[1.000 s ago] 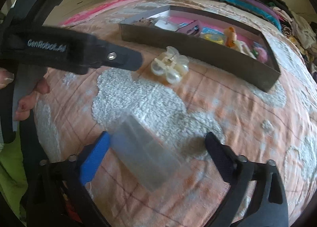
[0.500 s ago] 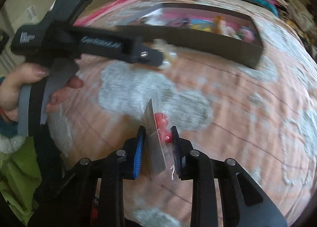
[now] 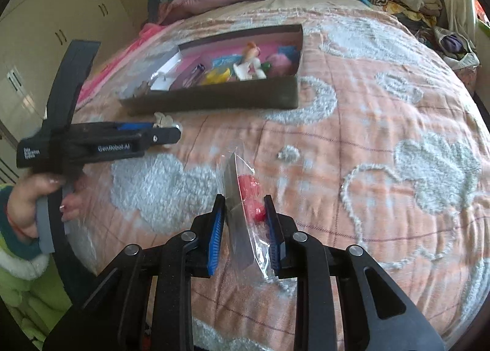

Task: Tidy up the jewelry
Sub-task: 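Grasp the bag of red beads with the right tool while the left tool grasps the pearl butterfly claw clip, then carry the claw clip over the box with the left tool while the right tool carries the bead bag, then open the right tool to drop the bead bag in the box while the left tool drops the claw clip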

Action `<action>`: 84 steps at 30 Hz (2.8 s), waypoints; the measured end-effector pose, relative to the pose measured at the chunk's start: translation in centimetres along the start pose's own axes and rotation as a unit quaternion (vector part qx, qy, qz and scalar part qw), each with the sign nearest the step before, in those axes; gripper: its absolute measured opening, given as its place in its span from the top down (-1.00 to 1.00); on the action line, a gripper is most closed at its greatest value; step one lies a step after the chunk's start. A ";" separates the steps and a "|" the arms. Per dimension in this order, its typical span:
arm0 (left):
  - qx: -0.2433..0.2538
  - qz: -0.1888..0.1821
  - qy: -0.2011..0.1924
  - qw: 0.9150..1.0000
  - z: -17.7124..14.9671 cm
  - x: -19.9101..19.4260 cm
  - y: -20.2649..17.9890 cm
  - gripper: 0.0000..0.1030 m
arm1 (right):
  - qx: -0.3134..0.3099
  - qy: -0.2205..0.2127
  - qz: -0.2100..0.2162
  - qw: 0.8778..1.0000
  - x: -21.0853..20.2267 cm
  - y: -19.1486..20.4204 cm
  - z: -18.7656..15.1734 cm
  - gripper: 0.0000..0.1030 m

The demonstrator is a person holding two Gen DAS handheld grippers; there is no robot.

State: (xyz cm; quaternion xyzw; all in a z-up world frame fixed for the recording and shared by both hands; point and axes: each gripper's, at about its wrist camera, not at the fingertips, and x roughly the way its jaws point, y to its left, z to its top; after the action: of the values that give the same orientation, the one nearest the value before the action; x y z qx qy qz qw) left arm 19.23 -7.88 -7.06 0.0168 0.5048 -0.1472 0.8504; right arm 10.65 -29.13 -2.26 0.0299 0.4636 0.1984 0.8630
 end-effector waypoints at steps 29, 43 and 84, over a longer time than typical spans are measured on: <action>-0.044 -0.020 -0.092 0.995 -0.1 -10.8 6.5 0.28 | -0.080 -0.059 0.054 0.994 -2.0 8.5 8.2 0.53; -0.055 -0.005 -0.113 0.992 3.3 -12.1 9.0 0.28 | -0.091 -0.091 0.066 0.989 -1.4 9.8 14.0 0.53; -0.032 -0.024 -0.052 0.998 8.1 -2.4 6.9 0.28 | -0.013 -0.052 0.027 0.998 6.6 2.0 18.1 0.53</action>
State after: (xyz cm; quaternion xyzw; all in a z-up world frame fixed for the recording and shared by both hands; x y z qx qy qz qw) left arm 26.91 -2.17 -1.80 -0.0302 0.4645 -0.1526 0.8718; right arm 27.98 -22.49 3.24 0.0417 0.4147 0.2259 0.8805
